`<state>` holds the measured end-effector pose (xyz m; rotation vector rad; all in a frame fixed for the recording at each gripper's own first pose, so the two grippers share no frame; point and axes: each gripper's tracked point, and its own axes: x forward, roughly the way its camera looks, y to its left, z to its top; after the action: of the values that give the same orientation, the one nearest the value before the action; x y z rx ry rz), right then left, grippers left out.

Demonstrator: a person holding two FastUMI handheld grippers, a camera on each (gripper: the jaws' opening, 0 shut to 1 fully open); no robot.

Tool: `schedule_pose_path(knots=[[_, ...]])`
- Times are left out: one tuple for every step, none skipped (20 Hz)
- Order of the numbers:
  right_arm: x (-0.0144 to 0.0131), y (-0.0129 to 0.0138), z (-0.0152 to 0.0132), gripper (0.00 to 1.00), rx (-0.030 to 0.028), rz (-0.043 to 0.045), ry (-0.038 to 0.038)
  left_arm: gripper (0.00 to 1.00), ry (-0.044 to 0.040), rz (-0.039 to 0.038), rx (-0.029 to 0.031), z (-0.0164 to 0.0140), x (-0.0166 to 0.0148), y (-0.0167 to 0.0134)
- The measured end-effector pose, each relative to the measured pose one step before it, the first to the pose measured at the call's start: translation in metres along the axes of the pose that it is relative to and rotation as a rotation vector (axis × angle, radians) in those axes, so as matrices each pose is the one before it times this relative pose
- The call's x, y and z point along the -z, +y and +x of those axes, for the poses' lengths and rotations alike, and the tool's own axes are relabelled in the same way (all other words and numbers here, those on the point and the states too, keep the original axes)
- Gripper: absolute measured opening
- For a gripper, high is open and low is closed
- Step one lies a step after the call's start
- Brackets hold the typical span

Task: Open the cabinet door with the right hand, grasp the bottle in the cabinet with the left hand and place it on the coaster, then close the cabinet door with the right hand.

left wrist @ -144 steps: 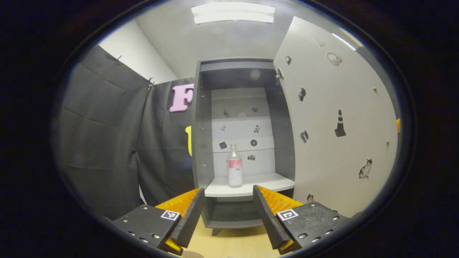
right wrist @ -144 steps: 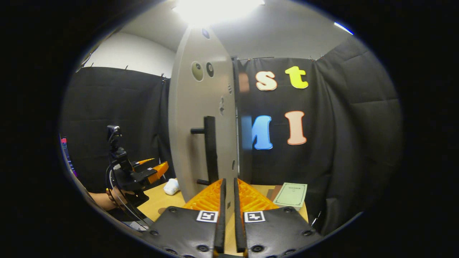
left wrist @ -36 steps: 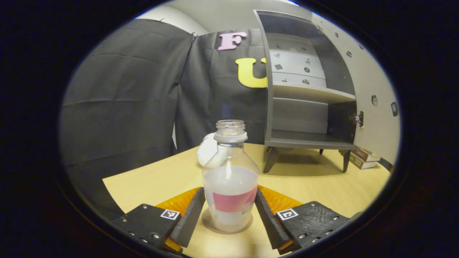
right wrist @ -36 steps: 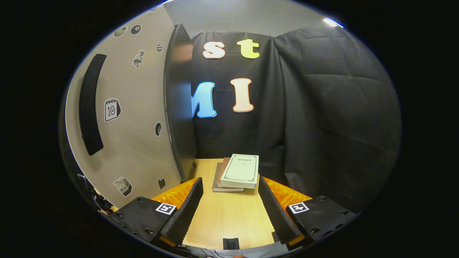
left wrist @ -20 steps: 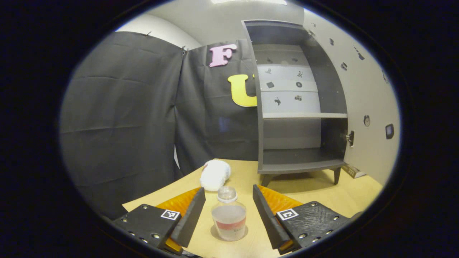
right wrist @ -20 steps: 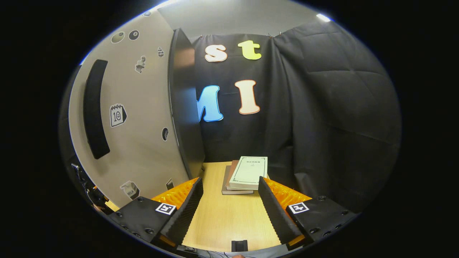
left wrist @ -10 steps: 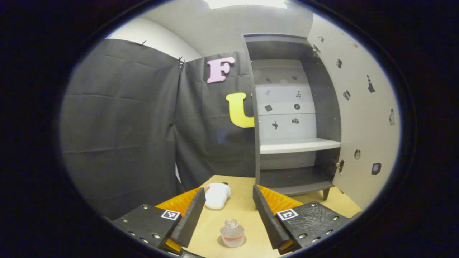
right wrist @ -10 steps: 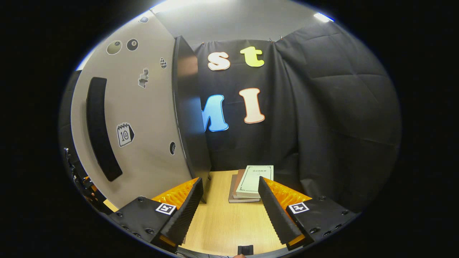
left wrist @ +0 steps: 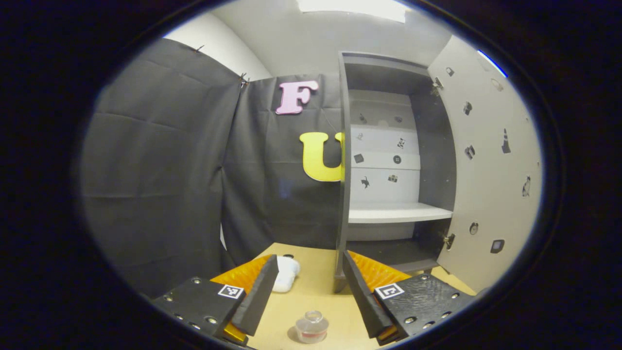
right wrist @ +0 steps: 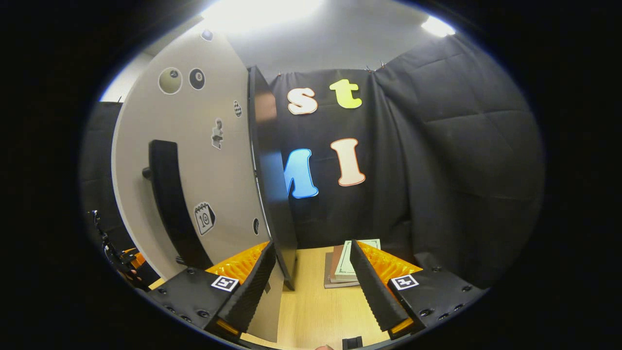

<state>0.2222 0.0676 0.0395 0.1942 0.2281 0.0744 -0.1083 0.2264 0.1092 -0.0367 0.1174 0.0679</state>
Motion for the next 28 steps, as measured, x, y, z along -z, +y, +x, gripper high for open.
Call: schedule_pose_path(knots=[[-0.00037,0.00805,-0.00260,0.92,-0.00952,-0.00515,-0.00202,0.82,0.00082,-0.00294,0.00495,0.00169,-0.00051,0.00410],[-0.00119,0.00788,-0.00023,0.98,-0.00901,-0.00676,-0.00080,0.82,0.00275,-0.00262,0.00272,0.00325,0.00105,0.00354],[-0.00109,0.00300,-0.00120,0.92,0.01311,-0.01998,-0.00089,0.82,0.00204,-0.00168,0.00071,0.00270,0.00093,0.00423],[-0.00184,-0.00033,-0.00391,0.91,0.01312,-0.02354,-0.00663,0.82,0.00367,-0.00034,-0.00384,0.00075,0.00128,0.00421],[-0.00156,0.00004,0.00159,0.90,0.01313,-0.02232,-0.00104,0.82,0.00754,-0.00125,0.00027,0.00205,0.00143,0.00468],[-0.00105,0.00068,-0.00048,0.90,0.01392,-0.01549,-0.00414,0.80,0.00348,-0.00387,0.00674,0.00168,0.00068,0.00238],[-0.00026,0.00053,-0.00120,0.90,0.01590,-0.00946,-0.00143,0.81,0.00006,-0.00553,0.00832,0.00122,0.00031,0.00265],[0.00041,0.00111,-0.00206,0.90,0.01417,-0.00393,-0.00038,0.83,-0.00008,-0.00348,0.00574,0.00253,0.00061,0.00287],[-0.00063,0.00197,-0.00047,0.90,0.01015,0.00000,-0.00108,0.82,-0.00116,-0.00244,0.00539,0.00184,-0.00115,0.00323],[-0.00001,0.00334,0.00033,0.90,0.00366,0.00183,0.00112,0.82,-0.00138,-0.00186,0.00550,0.00161,-0.00087,0.00318],[0.00021,0.00547,-0.00028,0.90,-0.00176,0.00209,-0.00028,0.82,0.00036,-0.00061,0.00379,0.00197,-0.00047,0.00323],[0.00023,0.00752,0.00029,0.91,-0.00801,-0.00259,-0.00553,0.82,-0.00277,0.00053,0.00141,0.00170,-0.00079,0.00358],[-0.00103,0.00965,-0.00151,0.91,-0.01293,-0.00352,-0.00853,0.81,-0.00497,-0.00112,0.00107,-0.00018,-0.00090,0.00369],[-0.00090,0.00989,-0.00027,0.91,-0.01404,-0.00468,-0.00592,0.80,-0.00117,-0.00476,0.00349,0.00099,-0.00060,0.00227],[-0.00073,0.01068,0.00056,0.91,-0.01946,-0.00660,-0.00433,0.81,0.00329,-0.00682,0.00560,-0.00020,0.00073,0.00236],[0.00075,0.01136,0.00033,0.95,-0.02174,-0.00687,-0.00362,0.81,0.00299,-0.00455,0.00375,-0.00116,0.00193,0.00198],[-0.00068,0.01122,0.00146,0.95,-0.02188,-0.00452,-0.00537,0.81,0.00205,-0.00106,0.00274,-0.00092,-0.00008,0.00308],[-0.00081,0.01160,0.00250,0.95,-0.02097,0.00073,-0.00737,0.82,0.00390,0.00162,0.00101,-0.00206,0.00142,0.00409],[-0.00111,0.01009,0.00213,0.95,-0.01454,0.00636,-0.00884,0.80,0.00459,0.00163,-0.00091,-0.00111,0.00141,0.00442],[-0.00062,0.00964,0.00143,0.95,-0.01142,0.00904,-0.00916,0.80,0.00569,0.00049,-0.00197,-0.00192,0.00281,0.00518],[0.00015,0.00797,0.00156,0.91,-0.00947,0.01117,-0.00797,0.80,0.00509,-0.00065,-0.00242,-0.00296,0.00097,0.00557],[0.00007,0.00622,0.00465,0.91,-0.00936,0.01517,-0.00605,0.80,0.00361,-0.00057,-0.00414,-0.00185,0.00013,0.00529],[0.00018,0.00581,0.00551,0.91,-0.01220,0.01992,-0.00390,0.80,0.00215,0.00164,-0.00363,-0.00309,-0.00083,0.00510],[-0.00006,0.00603,0.00607,0.91,-0.01493,0.02556,-0.00039,0.82,0.00091,0.00545,-0.00906,-0.00237,0.00010,0.00589],[0.00032,0.00619,0.00530,0.96,-0.01779,0.02827,-0.00022,0.80,-0.00229,0.00604,-0.01102,-0.00227,-0.00031,0.00568],[-0.00034,0.00585,0.00484,0.91,-0.01768,0.02813,0.00017,0.80,-0.00117,0.00419,-0.01000,-0.00265,-0.00177,0.00640],[-0.00002,0.00563,0.00536,0.91,-0.01641,0.02401,0.00189,0.80,0.00047,0.00029,-0.00835,-0.00280,-0.00091,0.00585],[0.00170,0.00578,0.00419,0.91,-0.01623,0.01720,0.00415,0.80,-0.00039,-0.00292,-0.00637,-0.00315,-0.00007,0.00578]])
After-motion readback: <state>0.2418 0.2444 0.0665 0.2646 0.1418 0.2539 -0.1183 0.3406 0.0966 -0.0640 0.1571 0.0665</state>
